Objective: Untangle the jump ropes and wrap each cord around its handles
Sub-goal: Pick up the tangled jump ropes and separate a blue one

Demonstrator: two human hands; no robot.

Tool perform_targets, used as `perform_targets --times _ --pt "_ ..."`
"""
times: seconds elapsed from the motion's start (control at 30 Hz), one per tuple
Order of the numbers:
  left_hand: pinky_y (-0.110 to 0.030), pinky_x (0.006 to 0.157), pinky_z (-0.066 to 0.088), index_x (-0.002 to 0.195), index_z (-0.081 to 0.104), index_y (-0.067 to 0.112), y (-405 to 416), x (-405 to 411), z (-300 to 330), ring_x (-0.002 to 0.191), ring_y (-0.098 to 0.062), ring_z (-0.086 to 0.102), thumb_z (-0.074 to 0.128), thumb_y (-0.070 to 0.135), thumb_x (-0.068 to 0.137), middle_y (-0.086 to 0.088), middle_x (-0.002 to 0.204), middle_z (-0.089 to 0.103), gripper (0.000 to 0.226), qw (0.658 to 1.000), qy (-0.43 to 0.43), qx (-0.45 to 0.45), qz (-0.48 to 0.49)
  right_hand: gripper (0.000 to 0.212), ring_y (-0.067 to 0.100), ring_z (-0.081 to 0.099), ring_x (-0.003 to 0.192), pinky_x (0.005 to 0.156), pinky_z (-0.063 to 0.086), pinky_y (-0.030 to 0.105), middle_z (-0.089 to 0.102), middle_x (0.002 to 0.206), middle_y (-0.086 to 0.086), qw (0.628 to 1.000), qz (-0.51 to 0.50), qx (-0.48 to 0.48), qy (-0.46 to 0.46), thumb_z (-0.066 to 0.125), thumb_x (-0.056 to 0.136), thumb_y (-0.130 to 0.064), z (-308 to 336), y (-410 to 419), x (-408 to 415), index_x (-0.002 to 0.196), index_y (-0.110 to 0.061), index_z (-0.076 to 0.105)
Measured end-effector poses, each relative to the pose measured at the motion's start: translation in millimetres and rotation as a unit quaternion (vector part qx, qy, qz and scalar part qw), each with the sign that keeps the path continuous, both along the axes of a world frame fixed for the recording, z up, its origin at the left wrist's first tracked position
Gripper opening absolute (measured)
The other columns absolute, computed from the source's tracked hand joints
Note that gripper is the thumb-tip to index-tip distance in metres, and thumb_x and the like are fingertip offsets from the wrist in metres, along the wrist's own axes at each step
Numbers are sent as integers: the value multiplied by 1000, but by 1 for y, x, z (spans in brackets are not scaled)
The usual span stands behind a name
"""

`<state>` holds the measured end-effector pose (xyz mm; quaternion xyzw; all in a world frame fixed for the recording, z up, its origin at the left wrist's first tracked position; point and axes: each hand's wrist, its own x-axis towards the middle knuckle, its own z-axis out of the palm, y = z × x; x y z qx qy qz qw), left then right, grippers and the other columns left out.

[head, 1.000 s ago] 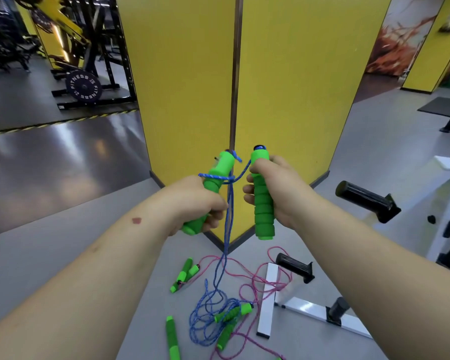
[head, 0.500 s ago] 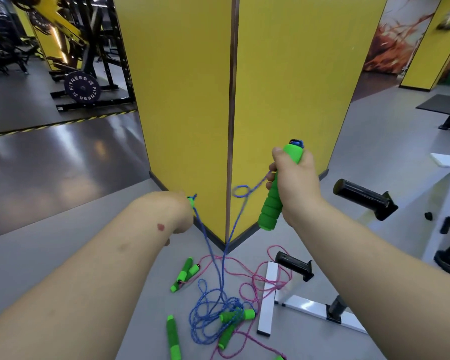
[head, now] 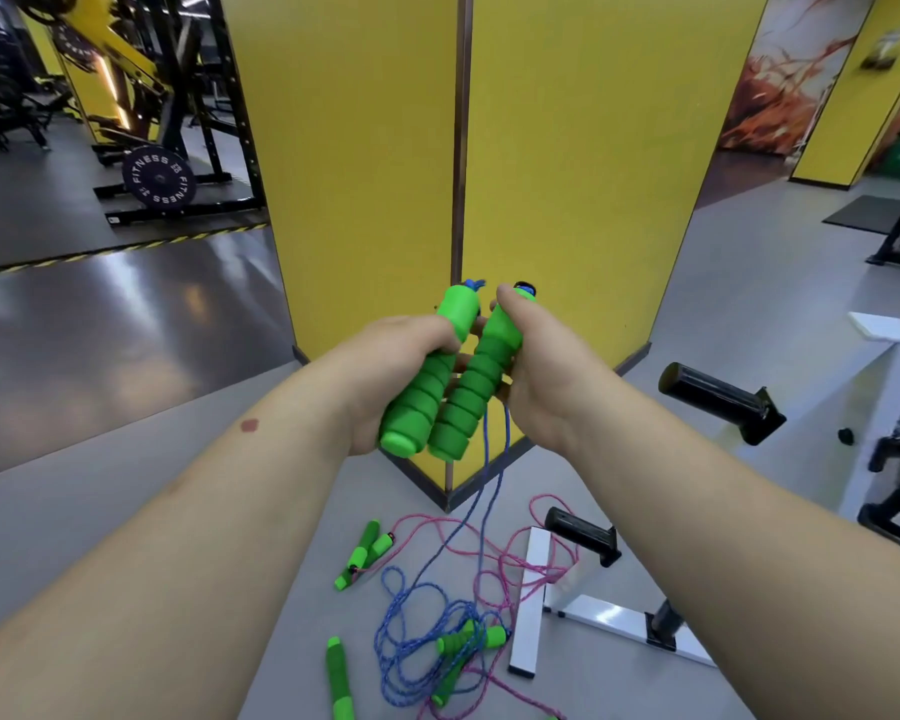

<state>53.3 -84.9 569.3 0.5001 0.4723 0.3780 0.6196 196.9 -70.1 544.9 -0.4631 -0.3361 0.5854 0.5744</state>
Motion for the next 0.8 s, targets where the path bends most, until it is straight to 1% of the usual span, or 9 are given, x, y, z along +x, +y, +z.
perform_targets --times 0.07,0.17,0.3,0.4,0.47,0.57,0.63,0.7,0.8 --pt "-37 66 56 104 62 8 -5 6 1 86 -31 62 51 13 95 -17 98 62 15 1000 -4 1 -20 54 30 72 97 88 57 45 68 127 16 999 33 -21 30 51 98 -52 3 0 -4 134 -12 56" --pt "-43 71 58 114 58 6 -9 9 1 80 -32 66 56 11 96 -19 99 65 18 999 20 15 -23 58 29 69 112 101 51 47 71 123 16 996 60 -33 51 42 101 -56 4 -1 -6 130 -10 62" --pt "-31 55 56 109 66 2 -10 -7 12 64 -25 66 67 16 93 -15 83 69 21 998 -3 -10 -60 50 22 65 98 88 52 42 72 110 2 993 10 24 -112 44 88 -56 9 -2 2 111 -19 68" --pt "-29 62 58 102 68 0 -8 -19 25 70 -22 66 68 19 81 -13 86 68 29 988 -105 -72 -90 40 19 58 97 85 44 38 65 102 -4 973 20 60 -222 49 70 -42 14 -5 10 98 -22 68" --pt "-29 65 59 104 68 -3 -6 -23 33 74 -21 67 65 18 83 -12 90 68 30 973 -195 -93 -84 19 19 62 93 87 44 40 66 90 -4 957 80 70 -270 53 81 -32 14 -8 11 91 -22 66" --pt "-30 70 61 110 66 -5 2 -24 37 75 -22 68 58 22 96 -15 93 70 32 967 -225 -111 -43 25 19 54 61 69 47 36 50 67 0 971 147 76 -172 45 106 -25 15 -15 8 90 -15 61" --pt "-30 75 60 114 65 -7 8 -25 35 77 -24 68 55 27 98 -17 97 71 39 960 -243 -135 -25 28 14 36 51 51 34 26 39 63 -2 979 144 85 -113 43 107 -27 22 -18 4 89 -15 60" --pt "-32 76 61 123 60 -11 10 -25 30 80 -27 68 53 31 100 -23 108 71 49 929 -329 -170 -12 24 12 30 49 47 23 24 38 62 -2 984 138 81 -81 42 106 -25 28 -18 0 94 -13 59" --pt "-40 70 64 133 48 -18 14 -28 20 94 -37 65 48 39 103 -43 120 59 64 867 -452 -207 16 18 11 32 48 44 24 23 41 63 -2 988 130 55 -70 43 104 -20 31 -16 0 102 -12 58"
